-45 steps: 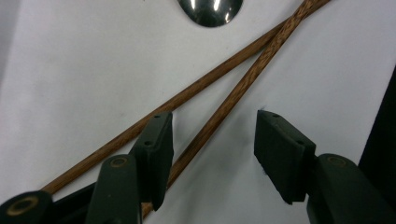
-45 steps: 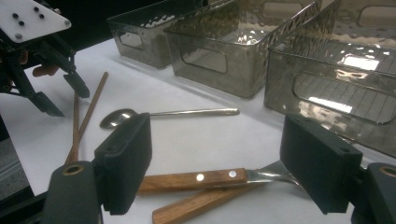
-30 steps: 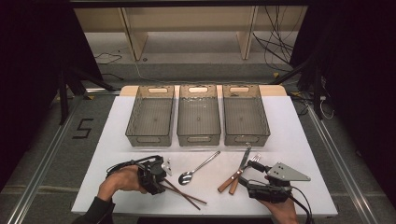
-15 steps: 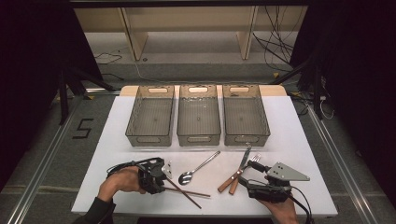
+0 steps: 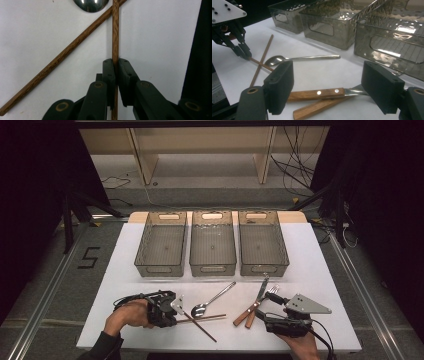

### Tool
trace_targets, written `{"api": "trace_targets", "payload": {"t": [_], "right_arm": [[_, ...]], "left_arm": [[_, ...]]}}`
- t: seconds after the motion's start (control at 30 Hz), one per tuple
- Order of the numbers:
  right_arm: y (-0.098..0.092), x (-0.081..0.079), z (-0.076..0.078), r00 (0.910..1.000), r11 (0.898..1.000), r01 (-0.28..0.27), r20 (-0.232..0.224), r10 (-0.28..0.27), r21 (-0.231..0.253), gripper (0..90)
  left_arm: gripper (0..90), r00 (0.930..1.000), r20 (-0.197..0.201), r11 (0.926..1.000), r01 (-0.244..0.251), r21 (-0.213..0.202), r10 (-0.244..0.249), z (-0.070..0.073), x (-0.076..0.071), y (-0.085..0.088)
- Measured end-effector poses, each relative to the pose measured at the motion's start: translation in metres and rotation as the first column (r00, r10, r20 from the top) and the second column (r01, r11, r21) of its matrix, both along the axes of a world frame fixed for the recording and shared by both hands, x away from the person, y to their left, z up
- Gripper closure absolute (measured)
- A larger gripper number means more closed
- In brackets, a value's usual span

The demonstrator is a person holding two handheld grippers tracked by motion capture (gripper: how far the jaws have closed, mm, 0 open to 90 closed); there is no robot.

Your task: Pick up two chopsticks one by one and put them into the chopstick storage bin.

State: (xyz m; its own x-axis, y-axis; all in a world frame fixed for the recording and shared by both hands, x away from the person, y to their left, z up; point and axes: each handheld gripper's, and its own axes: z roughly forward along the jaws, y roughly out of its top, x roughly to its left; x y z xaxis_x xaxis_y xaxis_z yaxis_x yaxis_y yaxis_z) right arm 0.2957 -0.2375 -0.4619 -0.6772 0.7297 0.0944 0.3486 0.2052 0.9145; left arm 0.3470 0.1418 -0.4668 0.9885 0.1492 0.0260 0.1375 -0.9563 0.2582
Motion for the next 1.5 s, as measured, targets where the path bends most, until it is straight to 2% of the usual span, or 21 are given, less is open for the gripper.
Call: {"api": "trace_targets", "payload": {"t": [0.23, 0.3, 0.47, 0.67, 0.7, 0.9, 0.93, 0.97, 1.0, 1.1, 1.13, 1.2, 1.3, 1.33, 1.47, 1.5], "right_arm": [[0.0, 0.0, 0.0, 1.0, 1.0, -0.002, 0.0, 0.002, -0.001, 26.9], [0.0, 0.0, 0.0, 1.0, 1.0, -0.003, 0.002, 0.003, -0.001, 27.0], [0.0, 0.0, 0.0, 1.0, 1.0, -0.002, 0.001, 0.002, 0.001, 27.0], [0.0, 0.0, 0.0, 1.0, 1.0, -0.001, 0.001, 0.001, 0.002, 27.0], [-0.001, 0.0, 0.0, 1.0, 1.0, -0.001, 0.002, 0.001, 0.001, 27.0], [0.0, -0.001, 0.001, 1.0, 1.0, 0.001, 0.003, -0.001, 0.001, 27.0], [0.0, -0.001, 0.001, 1.0, 1.0, 0.001, 0.003, -0.001, 0.001, 27.0], [-0.001, -0.001, 0.001, 1.0, 1.0, 0.005, 0.004, -0.005, 0.004, 27.0], [-0.001, -0.001, 0.001, 1.0, 1.0, 0.005, 0.004, -0.005, 0.004, 27.0], [-0.001, 0.0, 0.0, 1.0, 1.0, 0.006, 0.006, -0.006, 0.005, 27.0], [-0.001, 0.0, 0.0, 1.0, 1.0, 0.007, 0.006, -0.007, 0.006, 27.0], [-0.001, 0.0, 0.001, 1.0, 1.0, 0.006, 0.007, -0.007, 0.004, 27.0], [-0.002, 0.0, 0.001, 0.9999, 1.0, 0.008, 0.007, -0.008, 0.004, 27.0], [-0.002, 0.0, 0.001, 0.9999, 1.0, 0.011, 0.006, -0.011, 0.006, 27.0], [-0.002, 0.0, 0.001, 0.9999, 1.0, 0.012, 0.002, -0.012, 0.009, 27.0], [-0.002, 0.0, 0.001, 0.9999, 1.0, 0.012, 0.002, -0.012, 0.009, 27.0]], "left_arm": [[84.5, 0.9999, 0.008, 0.9998, -0.015, -0.014, 0.015, 0.003, 0.001, 0.003], [84.6, 0.9998, 0.013, 0.9993, -0.016, -0.033, 0.017, 0.007, 0.0, 0.005], [84.6, 0.997, 0.06, 0.9965, -0.045, -0.07, 0.049, 0.019, -0.002, 0.007], [84.6, 0.9903, 0.103, 0.9888, -0.08, -0.126, 0.093, 0.026, -0.002, 0.01], [84.6, 0.9878, 0.109, 0.9849, -0.095, -0.144, 0.111, 0.026, -0.001, 0.01], [84.6, 0.9757, 0.133, 0.972, -0.149, -0.182, 0.174, 0.03, 0.004, 0.014], [84.6, 0.9712, 0.134, 0.9655, -0.168, -0.199, 0.197, 0.03, 0.005, 0.015], [84.6, 0.968, 0.14, 0.9632, -0.178, -0.201, 0.208, 0.032, 0.007, 0.016], [84.6, 0.9625, 0.145, 0.9576, -0.196, -0.211, 0.229, 0.033, 0.008, 0.017], [84.6, 0.9421, 0.16, 0.9345, -0.249, -0.254, 0.295, 0.038, 0.012, 0.021], [84.6, 0.9387, 0.165, 0.9329, -0.256, -0.253, 0.302, 0.04, 0.014, 0.023], [84.6, 0.9262, 0.181, 0.9242, -0.279, -0.26, 0.331, 0.043, 0.018, 0.025], [84.6, 0.9069, 0.193, 0.9067, -0.315, -0.281, 0.375, 0.051, 0.024, 0.03], [84.6, 0.8999, 0.193, 0.8988, -0.328, -0.291, 0.391, 0.054, 0.026, 0.031], [84.6, 0.8797, 0.193, 0.8769, -0.365, -0.313, 0.435, 0.06, 0.038, 0.036], [84.6, 0.872, 0.189, 0.868, -0.381, -0.319, 0.452, 0.061, 0.041, 0.037]]}}
